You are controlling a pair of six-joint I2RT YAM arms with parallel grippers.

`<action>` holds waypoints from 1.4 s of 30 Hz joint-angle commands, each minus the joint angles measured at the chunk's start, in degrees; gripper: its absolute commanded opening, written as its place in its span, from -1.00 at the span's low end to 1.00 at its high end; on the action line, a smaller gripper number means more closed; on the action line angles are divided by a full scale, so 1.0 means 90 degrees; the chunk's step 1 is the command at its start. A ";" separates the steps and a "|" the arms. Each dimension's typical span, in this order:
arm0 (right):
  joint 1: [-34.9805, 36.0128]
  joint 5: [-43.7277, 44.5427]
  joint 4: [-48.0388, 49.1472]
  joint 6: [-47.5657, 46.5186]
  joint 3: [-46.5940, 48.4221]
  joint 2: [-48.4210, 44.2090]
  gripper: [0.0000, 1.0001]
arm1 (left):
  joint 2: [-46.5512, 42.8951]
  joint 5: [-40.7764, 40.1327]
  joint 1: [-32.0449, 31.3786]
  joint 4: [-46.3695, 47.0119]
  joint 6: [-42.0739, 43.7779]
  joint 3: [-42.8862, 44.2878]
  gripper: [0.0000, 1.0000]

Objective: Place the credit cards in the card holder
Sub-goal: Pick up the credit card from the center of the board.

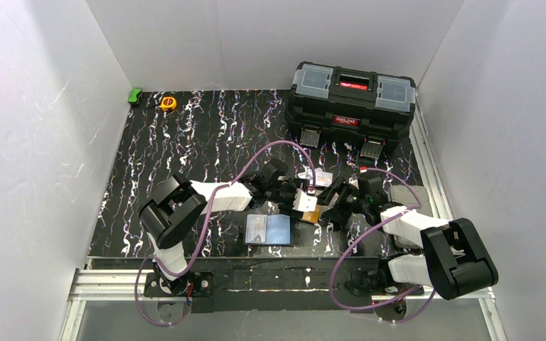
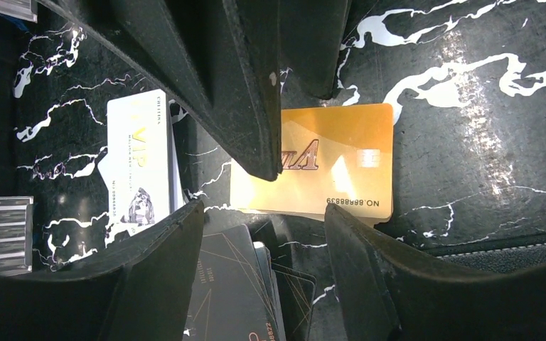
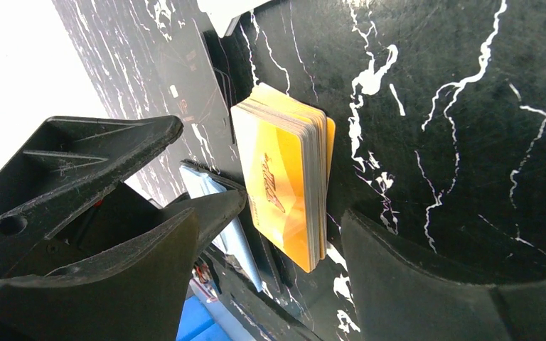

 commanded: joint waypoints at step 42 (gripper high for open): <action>-0.0397 0.0075 -0.0269 -0.0137 -0.0438 -0.0326 0.47 | 0.0649 0.0190 -0.0315 -0.0122 -0.0164 0.0899 0.25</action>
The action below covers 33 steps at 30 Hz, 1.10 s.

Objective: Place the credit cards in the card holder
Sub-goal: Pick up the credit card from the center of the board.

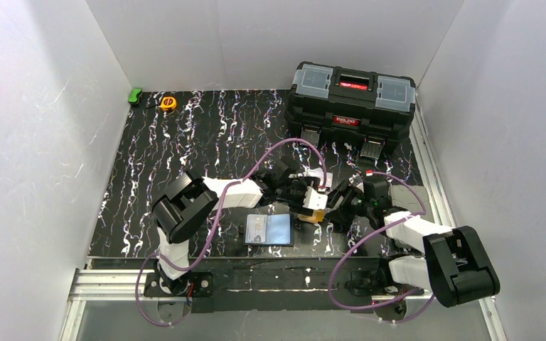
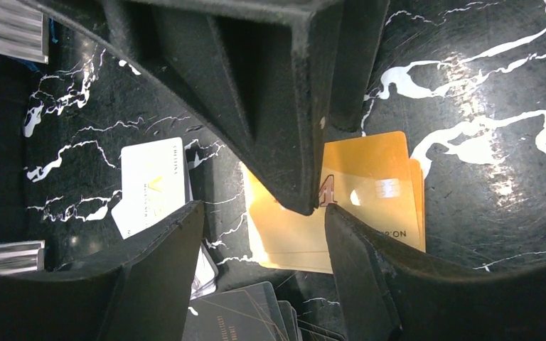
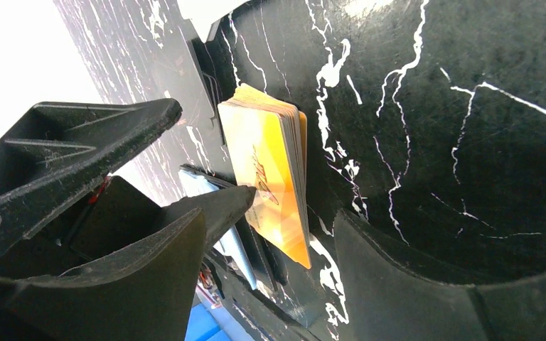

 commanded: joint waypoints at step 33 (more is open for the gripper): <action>-0.0094 -0.0155 0.0394 -0.0029 -0.0217 0.0462 -0.61 | -0.0742 -0.0206 0.0237 -0.0802 -0.1069 0.0120 0.25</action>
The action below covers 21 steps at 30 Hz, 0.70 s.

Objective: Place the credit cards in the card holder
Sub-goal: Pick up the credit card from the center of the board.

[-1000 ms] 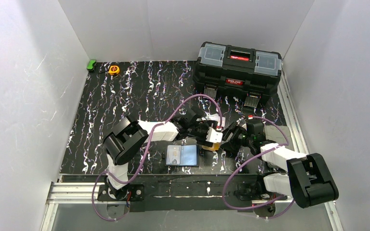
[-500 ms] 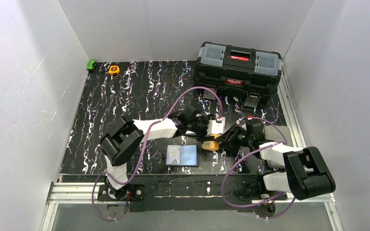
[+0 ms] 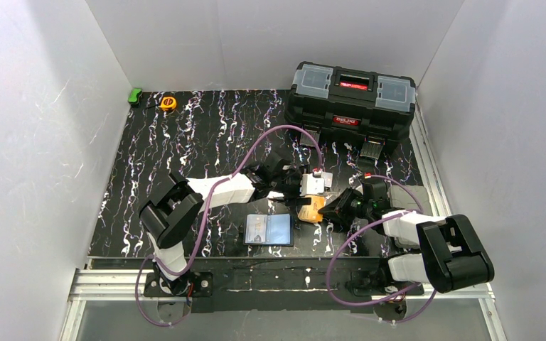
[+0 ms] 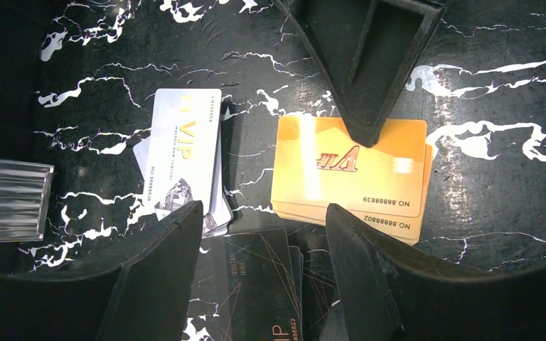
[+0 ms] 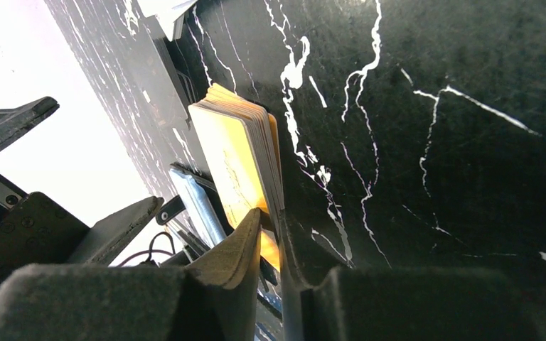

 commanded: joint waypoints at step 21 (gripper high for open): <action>-0.0007 -0.0116 -0.0558 -0.0405 0.0032 -0.1236 -0.92 | -0.0433 0.0154 -0.0023 -0.0277 -0.0030 -0.0118 0.26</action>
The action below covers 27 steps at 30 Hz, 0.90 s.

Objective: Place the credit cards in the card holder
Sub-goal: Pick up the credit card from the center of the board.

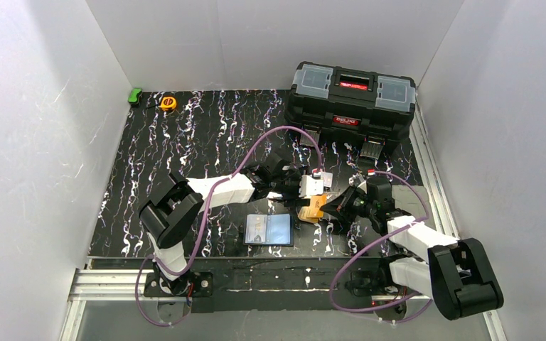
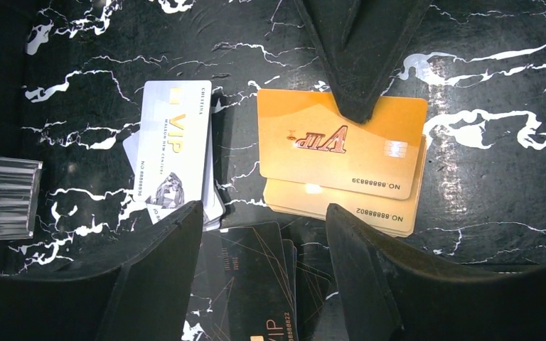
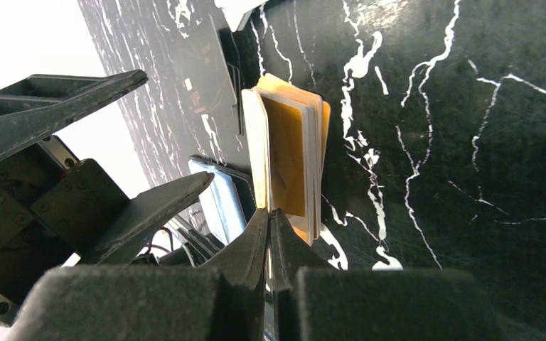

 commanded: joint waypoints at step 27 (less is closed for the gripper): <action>-0.0008 0.0208 -0.1009 -0.0990 0.0419 0.0029 0.19 | 0.0169 0.0833 -0.0029 0.0302 0.0482 0.0017 0.36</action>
